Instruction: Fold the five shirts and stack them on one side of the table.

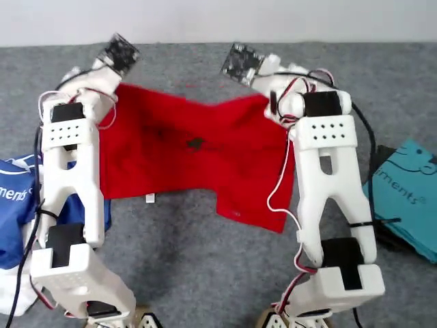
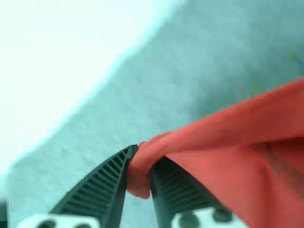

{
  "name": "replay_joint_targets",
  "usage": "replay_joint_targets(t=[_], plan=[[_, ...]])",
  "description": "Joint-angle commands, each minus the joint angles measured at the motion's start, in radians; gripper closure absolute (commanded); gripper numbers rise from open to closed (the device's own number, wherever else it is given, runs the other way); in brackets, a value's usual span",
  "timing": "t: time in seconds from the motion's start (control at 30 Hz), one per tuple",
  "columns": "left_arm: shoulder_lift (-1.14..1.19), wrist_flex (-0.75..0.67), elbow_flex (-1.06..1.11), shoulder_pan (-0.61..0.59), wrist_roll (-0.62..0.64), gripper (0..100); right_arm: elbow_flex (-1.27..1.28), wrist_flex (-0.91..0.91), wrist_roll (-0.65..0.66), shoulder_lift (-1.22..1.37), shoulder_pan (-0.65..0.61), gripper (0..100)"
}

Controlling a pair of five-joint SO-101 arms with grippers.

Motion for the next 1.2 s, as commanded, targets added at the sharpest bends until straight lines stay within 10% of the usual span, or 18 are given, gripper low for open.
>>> replay_joint_targets(t=[0.0,0.53,1.17], plan=[[-0.021,-0.086,-0.005,-0.008,0.032,98,-0.009,-0.128,-0.008,-0.018,-0.015,98.8],[-0.012,0.48,0.079,-0.003,-0.393,98,-0.005,0.524,-0.002,-0.016,-0.041,98.8],[-0.023,0.775,0.015,-0.087,-0.419,91,-0.009,0.835,-0.008,-0.077,0.016,76.0]])
